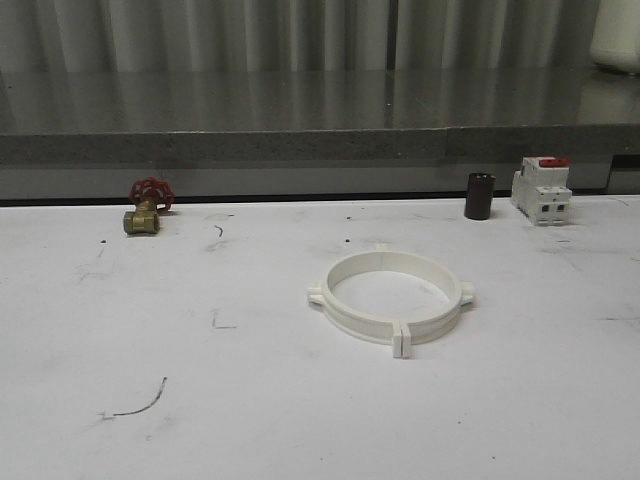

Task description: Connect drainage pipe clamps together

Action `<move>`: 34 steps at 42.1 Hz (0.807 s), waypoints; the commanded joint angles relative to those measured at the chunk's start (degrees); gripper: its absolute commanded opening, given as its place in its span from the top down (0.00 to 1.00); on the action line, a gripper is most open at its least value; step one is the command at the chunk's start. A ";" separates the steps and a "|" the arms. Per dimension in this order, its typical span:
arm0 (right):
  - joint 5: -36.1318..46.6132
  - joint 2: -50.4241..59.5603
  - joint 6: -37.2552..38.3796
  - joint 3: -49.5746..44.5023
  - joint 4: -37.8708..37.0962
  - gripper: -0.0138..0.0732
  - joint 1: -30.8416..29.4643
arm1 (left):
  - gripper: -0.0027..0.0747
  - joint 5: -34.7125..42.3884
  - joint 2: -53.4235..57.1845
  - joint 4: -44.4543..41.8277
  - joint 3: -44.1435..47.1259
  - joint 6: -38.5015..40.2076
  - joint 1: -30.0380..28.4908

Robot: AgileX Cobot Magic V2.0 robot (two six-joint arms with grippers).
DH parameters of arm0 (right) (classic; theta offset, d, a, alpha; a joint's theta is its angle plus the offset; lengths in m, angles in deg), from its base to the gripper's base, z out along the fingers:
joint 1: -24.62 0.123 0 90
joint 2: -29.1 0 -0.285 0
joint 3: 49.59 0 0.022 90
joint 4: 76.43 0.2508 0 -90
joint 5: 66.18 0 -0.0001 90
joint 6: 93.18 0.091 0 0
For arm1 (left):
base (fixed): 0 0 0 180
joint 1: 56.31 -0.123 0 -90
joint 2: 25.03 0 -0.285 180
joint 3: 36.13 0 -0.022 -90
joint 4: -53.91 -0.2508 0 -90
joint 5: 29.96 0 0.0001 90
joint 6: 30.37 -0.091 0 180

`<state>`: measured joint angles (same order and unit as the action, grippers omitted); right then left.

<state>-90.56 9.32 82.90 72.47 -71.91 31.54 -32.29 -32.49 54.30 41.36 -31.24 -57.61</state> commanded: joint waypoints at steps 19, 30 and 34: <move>25.37 13.52 -0.47 -20.78 0.73 0.98 -3.86 | 0.99 4.72 0.53 0.52 1.28 0.20 0.33; 24.86 13.45 -0.47 -20.55 0.68 0.98 -3.86 | 0.99 4.72 0.53 0.52 1.28 0.20 0.33; 25.45 13.45 -0.47 -20.55 0.68 0.98 -3.86 | 0.99 4.72 0.53 0.52 1.28 0.20 0.33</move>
<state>-70.68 21.90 82.90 51.70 -71.33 27.83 -32.29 -32.49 54.30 41.36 -31.33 -57.61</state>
